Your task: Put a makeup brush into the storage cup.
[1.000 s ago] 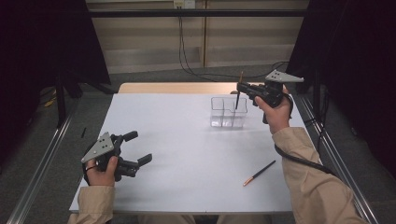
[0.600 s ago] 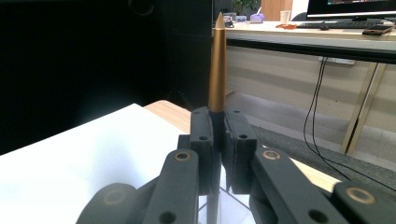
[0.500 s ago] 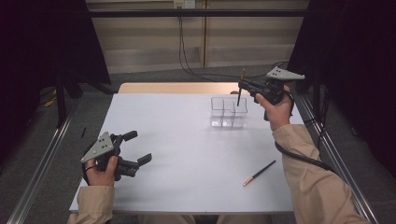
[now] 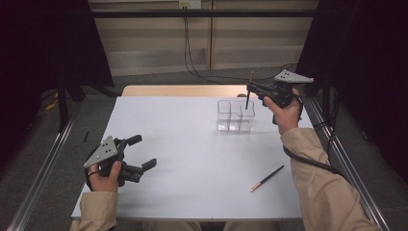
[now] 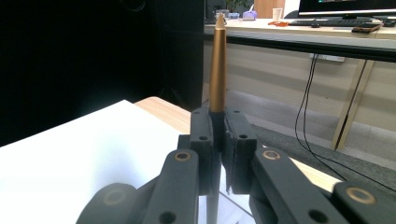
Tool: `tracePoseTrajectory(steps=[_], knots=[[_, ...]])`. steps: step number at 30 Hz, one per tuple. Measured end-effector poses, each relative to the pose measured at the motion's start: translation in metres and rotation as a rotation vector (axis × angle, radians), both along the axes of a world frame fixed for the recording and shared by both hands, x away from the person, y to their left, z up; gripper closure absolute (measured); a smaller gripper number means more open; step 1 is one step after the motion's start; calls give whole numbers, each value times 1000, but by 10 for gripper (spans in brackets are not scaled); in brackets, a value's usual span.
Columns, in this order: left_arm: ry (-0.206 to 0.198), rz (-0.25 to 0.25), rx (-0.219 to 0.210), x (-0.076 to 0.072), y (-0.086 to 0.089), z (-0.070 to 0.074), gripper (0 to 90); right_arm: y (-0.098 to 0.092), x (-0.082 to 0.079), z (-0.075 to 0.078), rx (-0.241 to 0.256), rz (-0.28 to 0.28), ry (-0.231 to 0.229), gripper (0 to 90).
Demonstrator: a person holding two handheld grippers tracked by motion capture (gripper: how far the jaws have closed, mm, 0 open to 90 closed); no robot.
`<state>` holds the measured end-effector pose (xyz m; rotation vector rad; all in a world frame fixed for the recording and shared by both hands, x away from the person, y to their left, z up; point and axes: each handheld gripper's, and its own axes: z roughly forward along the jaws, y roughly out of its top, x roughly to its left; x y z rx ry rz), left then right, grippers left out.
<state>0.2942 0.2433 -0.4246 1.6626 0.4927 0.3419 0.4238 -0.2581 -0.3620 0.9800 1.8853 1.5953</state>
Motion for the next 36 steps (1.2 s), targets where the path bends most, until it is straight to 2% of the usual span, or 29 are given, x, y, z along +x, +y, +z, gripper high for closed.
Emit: tracePoseTrajectory(steps=[18, 24, 31, 33, 36], knots=[[-5, 5, 5, 0, 1, 1, 5, 4, 2, -12, -8, -10, 7, 833], [-11, -3, 23, 0, 2, 2, 5, 5, 3, -14, -9, -13, 8, 833], [-6, 0, 12, -1, 1, 2, 5, 3, 3, -20, -6, -21, 15, 833], [-2, 5, -4, -1, 0, 1, 5, 3, 3, -21, -9, -20, 16, 833], [-6, 3, 3, -1, 1, 1, 5, 3, 2, -22, -12, -18, 19, 833]])
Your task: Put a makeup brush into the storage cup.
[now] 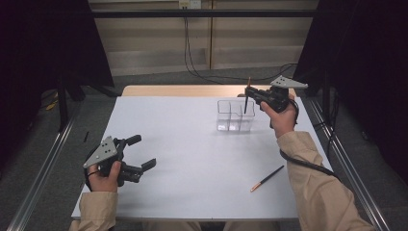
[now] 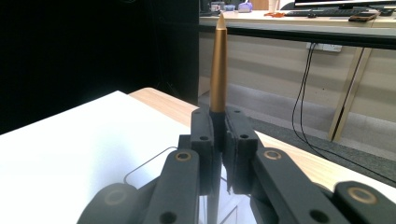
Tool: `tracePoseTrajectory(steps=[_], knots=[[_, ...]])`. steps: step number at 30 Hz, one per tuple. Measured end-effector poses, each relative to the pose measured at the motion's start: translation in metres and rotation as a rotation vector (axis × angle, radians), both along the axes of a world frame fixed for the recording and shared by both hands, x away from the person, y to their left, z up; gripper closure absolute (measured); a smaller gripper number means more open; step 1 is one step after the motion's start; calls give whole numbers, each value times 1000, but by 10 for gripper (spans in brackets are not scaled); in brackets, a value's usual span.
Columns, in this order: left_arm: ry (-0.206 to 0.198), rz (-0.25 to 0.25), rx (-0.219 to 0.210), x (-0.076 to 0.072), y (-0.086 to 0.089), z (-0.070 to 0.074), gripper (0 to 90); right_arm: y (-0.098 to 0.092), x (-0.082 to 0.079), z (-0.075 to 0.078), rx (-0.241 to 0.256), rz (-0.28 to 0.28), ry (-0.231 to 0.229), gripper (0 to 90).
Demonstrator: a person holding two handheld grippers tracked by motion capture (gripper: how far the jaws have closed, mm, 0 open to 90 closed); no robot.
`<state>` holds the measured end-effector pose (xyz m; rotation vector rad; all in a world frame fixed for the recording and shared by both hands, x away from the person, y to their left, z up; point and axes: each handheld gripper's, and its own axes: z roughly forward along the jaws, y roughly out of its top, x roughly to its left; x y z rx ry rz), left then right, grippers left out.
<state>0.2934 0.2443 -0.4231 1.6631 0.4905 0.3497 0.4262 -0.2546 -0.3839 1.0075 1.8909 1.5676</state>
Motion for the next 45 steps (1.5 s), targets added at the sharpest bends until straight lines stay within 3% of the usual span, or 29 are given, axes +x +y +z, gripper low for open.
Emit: tracePoseTrajectory(steps=[14, 16, 22, 23, 45], knots=[[-5, -6, 18, 1, 0, 0, 6, -3, -1, -9, -7, -3, 7, 832], [0, -1, -2, 0, -1, 0, 5, -3, 0, -11, -9, -4, 10, 832], [-6, -5, 17, 1, 1, 0, 5, -3, 0, -14, -9, -4, 11, 832], [-1, -2, 2, 0, -1, 0, 6, -3, 0, -14, -9, -4, 11, 832], [-5, -1, 6, 0, 0, 1, 5, -4, -2, -22, -15, -7, 20, 830]])
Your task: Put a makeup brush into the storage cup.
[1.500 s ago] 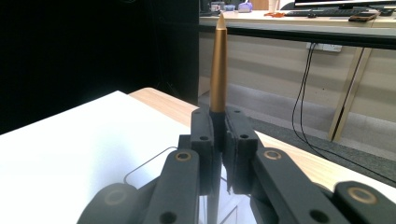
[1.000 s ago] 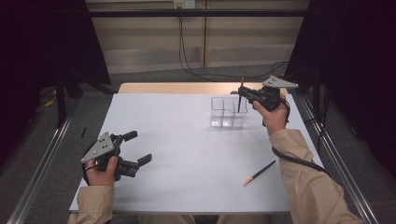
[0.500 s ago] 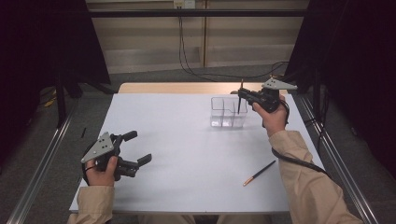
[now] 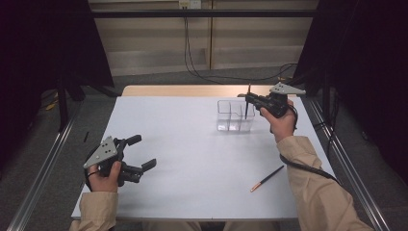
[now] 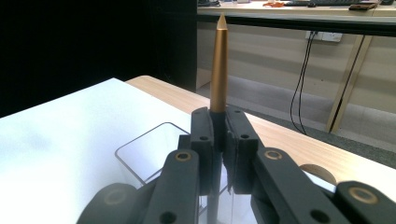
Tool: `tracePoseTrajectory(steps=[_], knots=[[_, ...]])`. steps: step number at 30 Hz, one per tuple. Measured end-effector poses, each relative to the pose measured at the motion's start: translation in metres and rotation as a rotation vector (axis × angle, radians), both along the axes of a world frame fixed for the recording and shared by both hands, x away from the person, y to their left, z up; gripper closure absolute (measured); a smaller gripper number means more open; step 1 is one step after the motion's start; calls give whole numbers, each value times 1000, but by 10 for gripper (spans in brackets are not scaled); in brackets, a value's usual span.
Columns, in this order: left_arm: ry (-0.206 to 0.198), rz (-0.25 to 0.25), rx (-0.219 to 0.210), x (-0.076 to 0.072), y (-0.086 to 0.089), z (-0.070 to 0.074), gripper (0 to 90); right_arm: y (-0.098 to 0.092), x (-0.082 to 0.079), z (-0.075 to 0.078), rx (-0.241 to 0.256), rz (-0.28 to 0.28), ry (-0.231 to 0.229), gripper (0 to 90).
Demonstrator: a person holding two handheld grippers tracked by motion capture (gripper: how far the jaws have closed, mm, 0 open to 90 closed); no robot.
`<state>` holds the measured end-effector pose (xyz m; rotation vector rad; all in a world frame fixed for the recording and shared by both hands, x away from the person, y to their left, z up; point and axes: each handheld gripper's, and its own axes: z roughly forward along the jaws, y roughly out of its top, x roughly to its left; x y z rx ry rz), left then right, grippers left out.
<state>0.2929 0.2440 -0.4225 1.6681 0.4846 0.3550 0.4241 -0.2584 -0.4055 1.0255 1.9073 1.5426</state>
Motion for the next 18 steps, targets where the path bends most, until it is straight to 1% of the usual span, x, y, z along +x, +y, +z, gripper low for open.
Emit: tracePoseTrajectory(steps=[6, 18], knots=[[-1, 1, -1, 0, 0, 0, 5, -1, 0, 0, 1, -1, -2, 828], [-3, 5, 4, 0, 1, 0, 5, 0, -2, -6, -7, 8, 6, 828]])
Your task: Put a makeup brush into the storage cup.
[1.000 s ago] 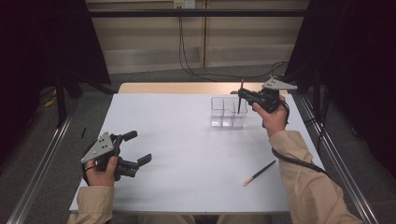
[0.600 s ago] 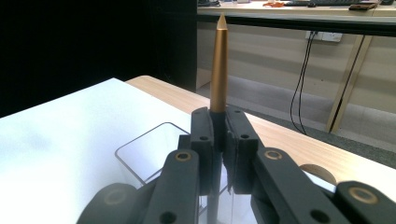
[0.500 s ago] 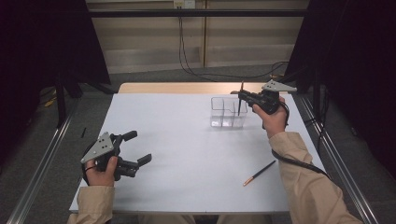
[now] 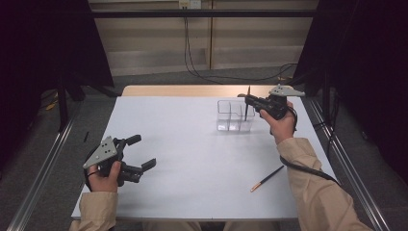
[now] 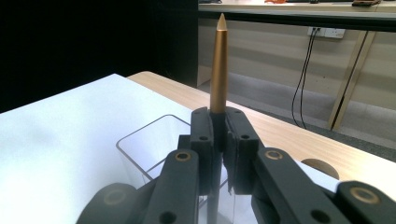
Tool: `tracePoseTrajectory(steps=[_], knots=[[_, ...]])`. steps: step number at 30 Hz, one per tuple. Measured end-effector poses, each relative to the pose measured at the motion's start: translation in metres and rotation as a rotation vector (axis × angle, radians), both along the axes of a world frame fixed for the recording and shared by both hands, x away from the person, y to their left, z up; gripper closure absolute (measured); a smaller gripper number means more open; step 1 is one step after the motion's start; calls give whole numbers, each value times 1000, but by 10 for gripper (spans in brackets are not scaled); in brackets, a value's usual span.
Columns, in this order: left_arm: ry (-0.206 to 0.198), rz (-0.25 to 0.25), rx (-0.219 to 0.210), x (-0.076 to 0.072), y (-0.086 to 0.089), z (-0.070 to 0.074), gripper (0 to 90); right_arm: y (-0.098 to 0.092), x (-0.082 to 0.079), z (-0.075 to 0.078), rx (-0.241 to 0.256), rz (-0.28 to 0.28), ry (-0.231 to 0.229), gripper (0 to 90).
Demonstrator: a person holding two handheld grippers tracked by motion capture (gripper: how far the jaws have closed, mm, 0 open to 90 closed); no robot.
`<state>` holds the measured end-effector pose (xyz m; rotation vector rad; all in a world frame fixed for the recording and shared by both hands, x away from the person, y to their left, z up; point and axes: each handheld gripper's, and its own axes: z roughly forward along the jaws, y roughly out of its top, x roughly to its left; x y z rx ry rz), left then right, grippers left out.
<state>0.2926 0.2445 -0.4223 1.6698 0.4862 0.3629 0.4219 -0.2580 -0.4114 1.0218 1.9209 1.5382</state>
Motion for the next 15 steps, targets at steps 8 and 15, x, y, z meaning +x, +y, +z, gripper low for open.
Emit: tracePoseTrajectory(steps=[8, 15], knots=[[8, -4, -4, 0, 0, -1, 5, 0, 0, -2, 2, 5, 3, 786], [8, 3, -15, 1, -1, -1, 5, 5, -2, 0, 35, 11, 24, 354]])
